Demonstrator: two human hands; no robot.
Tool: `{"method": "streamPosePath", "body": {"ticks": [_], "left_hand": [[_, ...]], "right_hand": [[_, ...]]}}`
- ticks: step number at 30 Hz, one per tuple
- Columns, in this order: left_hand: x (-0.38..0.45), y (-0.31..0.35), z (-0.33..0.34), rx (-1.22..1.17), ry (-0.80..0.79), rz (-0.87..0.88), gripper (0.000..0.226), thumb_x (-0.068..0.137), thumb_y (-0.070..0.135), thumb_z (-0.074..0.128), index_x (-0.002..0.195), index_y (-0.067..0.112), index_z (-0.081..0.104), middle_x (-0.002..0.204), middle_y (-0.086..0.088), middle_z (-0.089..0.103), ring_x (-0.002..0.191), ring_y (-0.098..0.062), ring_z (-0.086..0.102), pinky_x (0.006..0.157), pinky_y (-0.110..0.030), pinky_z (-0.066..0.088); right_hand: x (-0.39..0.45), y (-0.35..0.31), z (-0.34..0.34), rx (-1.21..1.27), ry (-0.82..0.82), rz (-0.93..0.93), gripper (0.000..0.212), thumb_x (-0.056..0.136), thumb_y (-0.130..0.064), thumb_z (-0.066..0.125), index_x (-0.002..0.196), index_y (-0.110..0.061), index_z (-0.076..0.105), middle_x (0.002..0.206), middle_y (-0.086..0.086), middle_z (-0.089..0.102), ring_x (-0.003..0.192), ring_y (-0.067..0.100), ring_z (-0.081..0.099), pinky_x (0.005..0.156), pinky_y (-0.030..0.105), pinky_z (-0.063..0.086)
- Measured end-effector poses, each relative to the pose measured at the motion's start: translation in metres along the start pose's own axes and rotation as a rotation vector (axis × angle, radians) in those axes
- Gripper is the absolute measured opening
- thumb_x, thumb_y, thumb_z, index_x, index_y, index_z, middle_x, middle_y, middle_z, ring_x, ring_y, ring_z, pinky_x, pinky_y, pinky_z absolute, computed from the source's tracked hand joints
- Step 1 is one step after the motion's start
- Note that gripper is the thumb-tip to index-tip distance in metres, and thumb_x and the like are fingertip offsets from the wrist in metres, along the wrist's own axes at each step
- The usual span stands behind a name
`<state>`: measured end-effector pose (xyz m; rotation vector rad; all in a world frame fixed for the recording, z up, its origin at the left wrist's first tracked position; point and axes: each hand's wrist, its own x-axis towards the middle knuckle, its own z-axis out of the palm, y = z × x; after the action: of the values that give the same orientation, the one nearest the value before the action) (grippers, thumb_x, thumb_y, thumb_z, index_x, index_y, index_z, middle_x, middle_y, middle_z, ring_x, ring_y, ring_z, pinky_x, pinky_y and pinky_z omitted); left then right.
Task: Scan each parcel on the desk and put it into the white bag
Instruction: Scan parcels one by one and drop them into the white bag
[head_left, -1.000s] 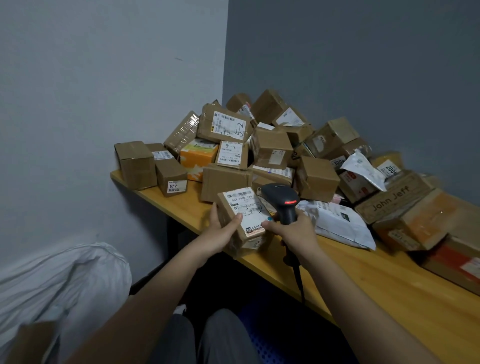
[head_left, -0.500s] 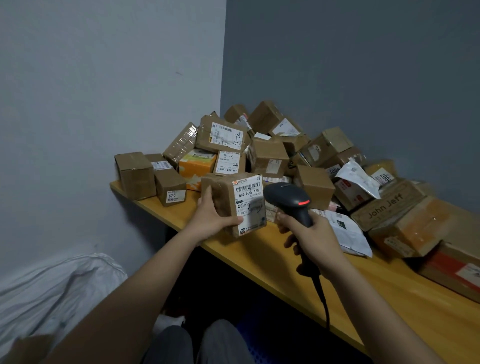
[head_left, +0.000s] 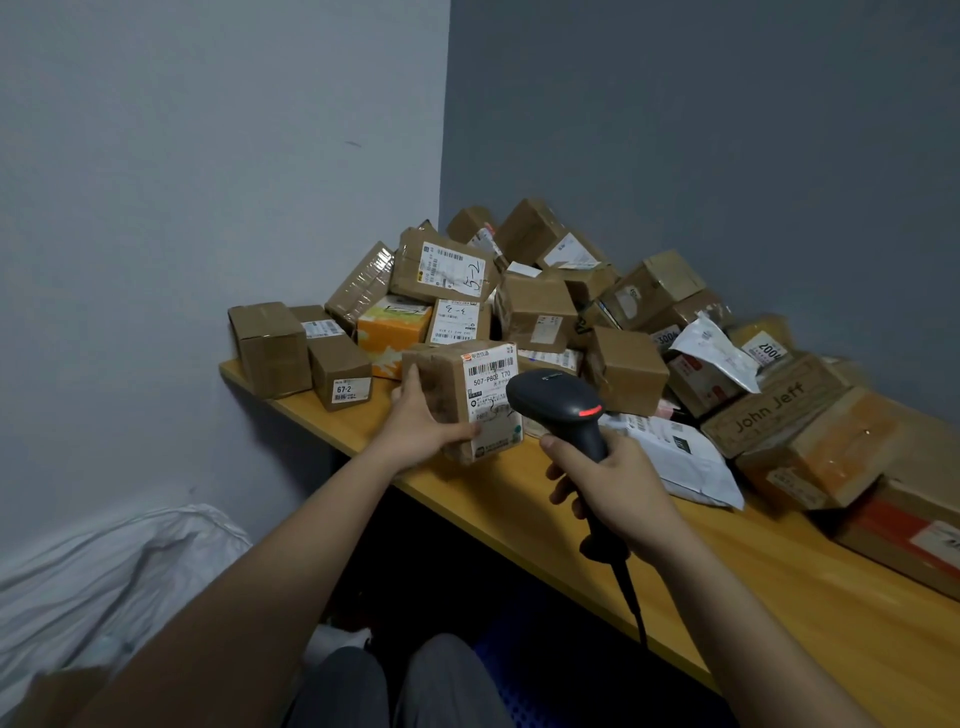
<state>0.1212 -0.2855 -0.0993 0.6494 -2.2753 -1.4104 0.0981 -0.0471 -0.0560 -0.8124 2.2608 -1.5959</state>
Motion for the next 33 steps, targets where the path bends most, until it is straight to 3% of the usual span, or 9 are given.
{"method": "streamPosePath", "body": {"ticks": [6,10,12,21,29,33], "left_hand": [[-0.003,-0.002,-0.007,-0.052,0.014,0.010,0.133,0.058,0.036,0.090,0.154,0.032,-0.002,0.154,-0.007,0.020,0.138,-0.027,0.035,0.114,-0.049,0.031],[-0.008,-0.010,-0.018,-0.113,0.030,-0.009,0.147,0.027,0.069,0.087,0.149,0.043,0.010,0.153,-0.002,0.029,0.137,-0.024,0.037,0.110,-0.054,0.036],[-0.002,-0.024,-0.024,-0.146,0.037,-0.015,0.146,0.022,0.071,0.087,0.146,0.047,0.014,0.152,-0.001,0.033,0.135,-0.023,0.040,0.107,-0.054,0.039],[-0.011,-0.025,-0.052,-0.202,0.078,0.028,0.133,0.030,0.058,0.091,0.144,0.038,0.025,0.144,0.001,0.045,0.130,-0.020,0.046,0.103,-0.052,0.045],[-0.003,-0.037,-0.059,-0.197,0.094,0.023,0.138,0.023,0.068,0.089,0.141,0.047,0.021,0.147,-0.001,0.038,0.130,-0.020,0.046,0.102,-0.052,0.045],[-0.007,-0.047,-0.067,-0.256,0.134,0.030,0.132,0.025,0.068,0.089,0.139,0.046,0.027,0.143,0.004,0.044,0.129,-0.018,0.047,0.103,-0.050,0.045]], "right_hand": [[0.002,-0.002,0.003,-0.009,-0.009,-0.004,0.019,0.093,-0.031,0.065,0.095,-0.012,0.063,0.086,0.013,0.070,0.055,0.012,0.062,0.051,0.025,0.048],[0.005,-0.009,0.013,0.016,-0.020,-0.019,0.017,0.092,-0.029,0.066,0.094,-0.012,0.063,0.085,0.014,0.070,0.062,0.018,0.065,0.051,0.027,0.049],[0.007,-0.015,0.019,0.020,-0.038,-0.015,0.019,0.092,-0.029,0.066,0.093,-0.011,0.064,0.085,0.015,0.070,0.061,0.020,0.063,0.052,0.027,0.049],[0.012,-0.029,0.037,0.006,-0.093,0.020,0.025,0.094,-0.030,0.063,0.092,-0.005,0.061,0.072,0.012,0.063,0.047,0.010,0.059,0.047,0.022,0.048],[0.011,-0.030,0.041,0.032,-0.136,0.007,0.024,0.092,-0.029,0.066,0.099,-0.006,0.062,0.072,0.010,0.066,0.058,0.020,0.062,0.052,0.029,0.048],[0.013,-0.031,0.050,0.045,-0.165,0.006,0.022,0.093,-0.026,0.066,0.099,-0.006,0.062,0.074,0.011,0.065,0.056,0.017,0.061,0.050,0.027,0.048]]}}
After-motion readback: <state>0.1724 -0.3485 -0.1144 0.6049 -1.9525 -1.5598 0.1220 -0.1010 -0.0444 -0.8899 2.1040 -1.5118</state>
